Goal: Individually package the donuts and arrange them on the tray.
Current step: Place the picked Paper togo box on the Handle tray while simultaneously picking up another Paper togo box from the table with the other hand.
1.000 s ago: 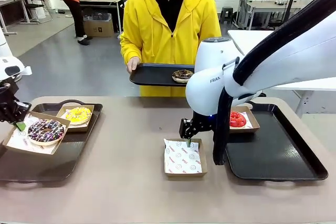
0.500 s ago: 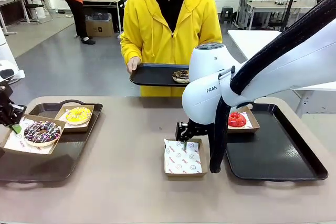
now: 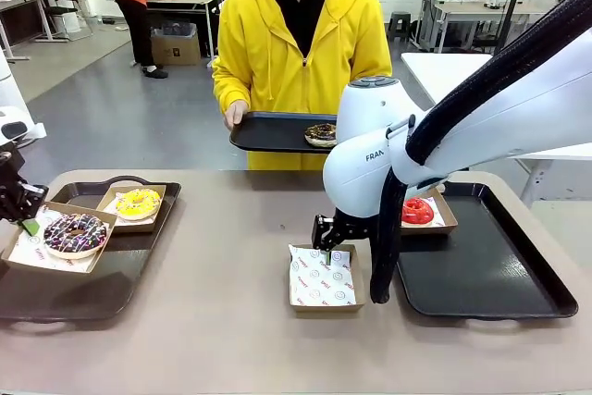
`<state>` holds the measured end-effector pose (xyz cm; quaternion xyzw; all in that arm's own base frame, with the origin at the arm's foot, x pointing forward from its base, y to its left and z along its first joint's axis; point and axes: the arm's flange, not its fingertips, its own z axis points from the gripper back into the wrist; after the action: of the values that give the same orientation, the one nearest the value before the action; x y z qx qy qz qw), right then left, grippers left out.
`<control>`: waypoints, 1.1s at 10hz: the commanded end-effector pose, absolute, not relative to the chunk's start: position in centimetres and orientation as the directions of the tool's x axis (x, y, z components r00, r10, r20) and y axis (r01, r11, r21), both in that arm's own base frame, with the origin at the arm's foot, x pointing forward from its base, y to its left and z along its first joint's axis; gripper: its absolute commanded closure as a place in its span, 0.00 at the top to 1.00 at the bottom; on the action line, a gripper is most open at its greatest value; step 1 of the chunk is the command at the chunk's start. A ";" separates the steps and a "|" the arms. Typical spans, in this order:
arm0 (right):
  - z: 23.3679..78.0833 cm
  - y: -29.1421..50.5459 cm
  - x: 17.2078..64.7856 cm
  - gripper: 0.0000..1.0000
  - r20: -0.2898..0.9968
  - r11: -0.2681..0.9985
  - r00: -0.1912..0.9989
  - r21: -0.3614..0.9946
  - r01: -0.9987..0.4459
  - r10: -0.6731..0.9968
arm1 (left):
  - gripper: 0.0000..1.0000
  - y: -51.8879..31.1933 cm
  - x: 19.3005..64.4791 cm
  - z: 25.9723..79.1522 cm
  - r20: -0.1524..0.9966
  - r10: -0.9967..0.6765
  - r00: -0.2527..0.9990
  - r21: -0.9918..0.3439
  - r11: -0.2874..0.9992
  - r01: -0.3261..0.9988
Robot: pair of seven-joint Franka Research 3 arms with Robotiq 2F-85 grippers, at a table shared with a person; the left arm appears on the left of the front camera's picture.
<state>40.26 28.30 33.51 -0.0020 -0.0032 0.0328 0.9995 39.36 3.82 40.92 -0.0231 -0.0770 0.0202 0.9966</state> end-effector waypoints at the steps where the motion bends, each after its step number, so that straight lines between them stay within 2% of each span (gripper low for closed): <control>1: 32.6 27.9 39.8 1.00 -0.009 0.999 1.000 0.031 -0.022 0.022 | 0.01 4.0 39.3 40.2 0.179 0.035 0.983 -0.030 0.999 -0.030; 6: 31.2 27.5 38.8 1.00 -0.039 0.999 0.999 0.049 -0.010 0.012 | 0.01 5.0 40.7 38.7 0.163 0.067 0.984 -0.010 0.998 -0.066; 11: 31.0 26.8 39.2 1.00 -0.041 0.997 0.999 0.073 0.001 0.002 | 0.01 5.1 41.7 37.4 0.136 0.023 0.990 0.035 0.999 -0.028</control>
<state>39.37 27.11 31.40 0.0204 0.0234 -0.0048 0.9995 41.24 4.91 37.36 0.0006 -0.0652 0.0153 0.9978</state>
